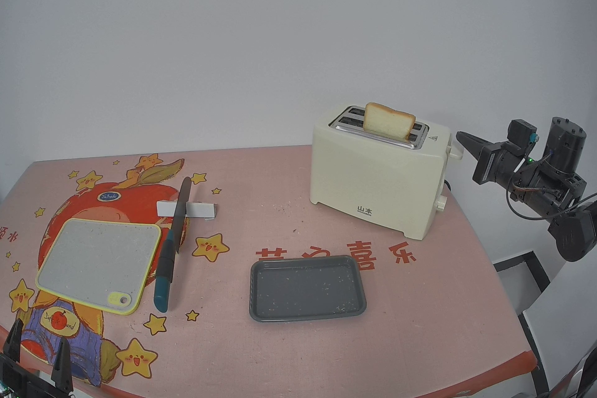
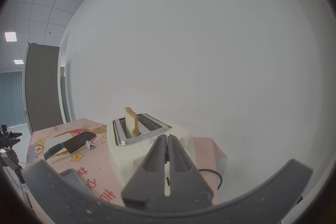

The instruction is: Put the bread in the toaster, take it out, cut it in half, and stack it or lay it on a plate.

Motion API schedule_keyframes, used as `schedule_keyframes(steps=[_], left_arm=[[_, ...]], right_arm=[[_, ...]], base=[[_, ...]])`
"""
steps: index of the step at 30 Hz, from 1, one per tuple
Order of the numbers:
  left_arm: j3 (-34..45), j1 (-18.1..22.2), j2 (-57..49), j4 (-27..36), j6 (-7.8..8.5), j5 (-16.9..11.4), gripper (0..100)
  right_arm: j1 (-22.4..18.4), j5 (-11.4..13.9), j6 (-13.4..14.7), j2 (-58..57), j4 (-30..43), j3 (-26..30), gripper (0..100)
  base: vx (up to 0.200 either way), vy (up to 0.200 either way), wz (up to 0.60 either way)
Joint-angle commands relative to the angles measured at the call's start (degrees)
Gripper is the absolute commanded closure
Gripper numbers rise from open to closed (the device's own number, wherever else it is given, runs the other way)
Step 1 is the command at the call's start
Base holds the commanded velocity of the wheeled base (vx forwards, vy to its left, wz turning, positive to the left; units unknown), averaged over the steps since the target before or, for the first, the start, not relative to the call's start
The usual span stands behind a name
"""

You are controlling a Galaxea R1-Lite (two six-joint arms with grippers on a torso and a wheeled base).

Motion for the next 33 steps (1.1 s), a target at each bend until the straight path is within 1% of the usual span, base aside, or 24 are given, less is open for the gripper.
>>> schedule_keyframes(steps=[1,5,14,15,17,33], left_arm=[[1.01,0.0,-0.93,-0.01,-0.01,0.01,0],[1.01,0.0,-0.93,-0.01,-0.01,0.01,0],[1.01,0.0,-0.93,-0.01,-0.01,0.01,0],[1.01,0.0,-0.93,-0.01,-0.01,-0.08,0],[1.01,0.0,-0.93,-0.01,-0.01,-0.08,0],[1.01,0.0,-0.93,-0.01,-0.01,0.01,0]], right_arm=[[0.01,0.05,-0.09,0.13,0.18,0.51,100],[-0.08,-0.03,-0.71,0.22,0.18,0.69,100],[-0.08,-0.21,-1.14,0.83,0.27,1.56,100],[0.01,-1.62,-1.23,1.19,0.27,1.65,100],[0.1,-2.06,-1.32,1.71,0.18,1.65,100],[0.1,-2.06,-2.11,2.59,0.27,2.88,100]], base=[[0.0,0.0,0.0],[0.0,0.0,0.0],[0.0,0.0,0.0],[0.0,0.0,0.0],[0.0,0.0,0.0],[0.0,0.0,0.0]])
